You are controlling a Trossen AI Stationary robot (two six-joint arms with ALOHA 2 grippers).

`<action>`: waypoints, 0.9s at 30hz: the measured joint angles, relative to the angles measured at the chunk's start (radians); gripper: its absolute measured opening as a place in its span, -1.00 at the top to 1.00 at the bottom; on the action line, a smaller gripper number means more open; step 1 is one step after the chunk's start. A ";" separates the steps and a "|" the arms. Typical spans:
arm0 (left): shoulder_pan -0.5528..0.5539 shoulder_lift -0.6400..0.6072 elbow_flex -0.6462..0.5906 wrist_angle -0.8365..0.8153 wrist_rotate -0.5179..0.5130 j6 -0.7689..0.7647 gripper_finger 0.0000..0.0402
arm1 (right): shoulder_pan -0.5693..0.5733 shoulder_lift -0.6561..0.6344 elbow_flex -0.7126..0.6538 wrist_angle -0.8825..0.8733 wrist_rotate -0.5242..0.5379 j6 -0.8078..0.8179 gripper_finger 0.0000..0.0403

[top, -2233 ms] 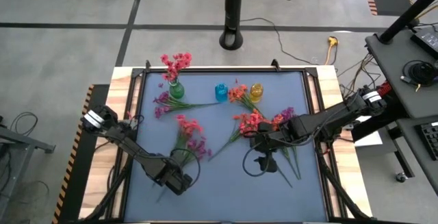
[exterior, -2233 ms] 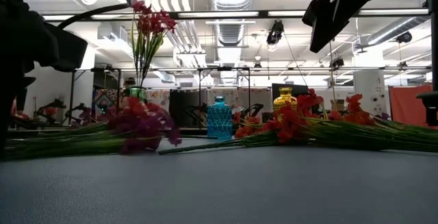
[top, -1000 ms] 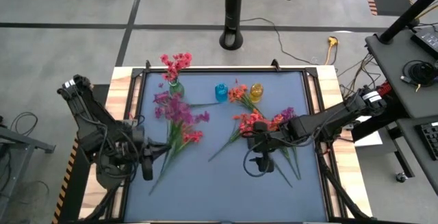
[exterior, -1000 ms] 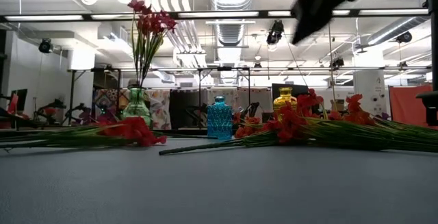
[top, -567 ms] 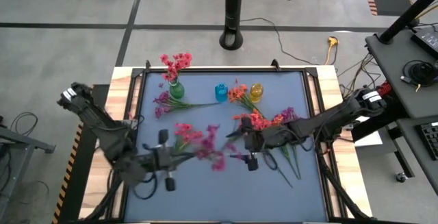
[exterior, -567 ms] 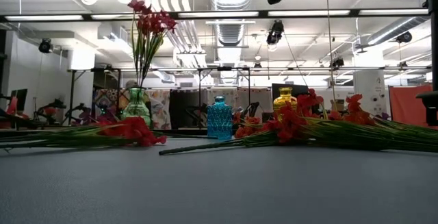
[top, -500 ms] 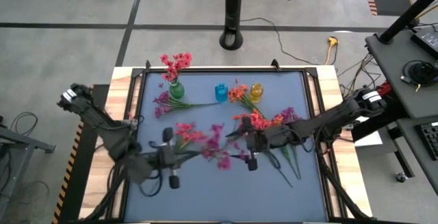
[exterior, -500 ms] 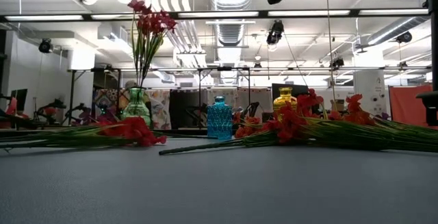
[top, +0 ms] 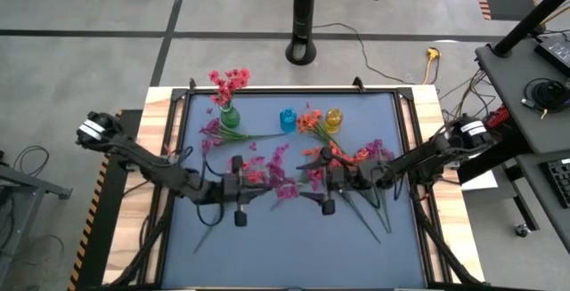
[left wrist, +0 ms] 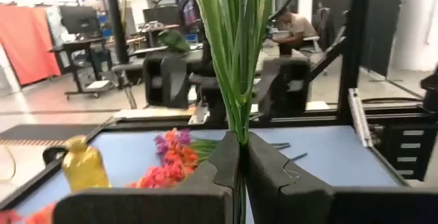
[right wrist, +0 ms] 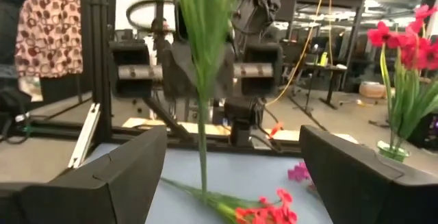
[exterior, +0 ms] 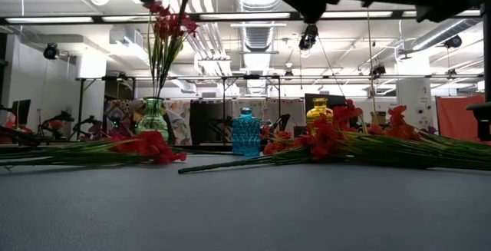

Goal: Sort flowers into vase by color
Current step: Put the bottom left violet flower into the blue vase

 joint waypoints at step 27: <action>0.051 0.102 -0.028 0.169 -0.076 -0.013 1.00 | -0.088 0.232 0.327 -0.100 -0.056 0.052 -0.26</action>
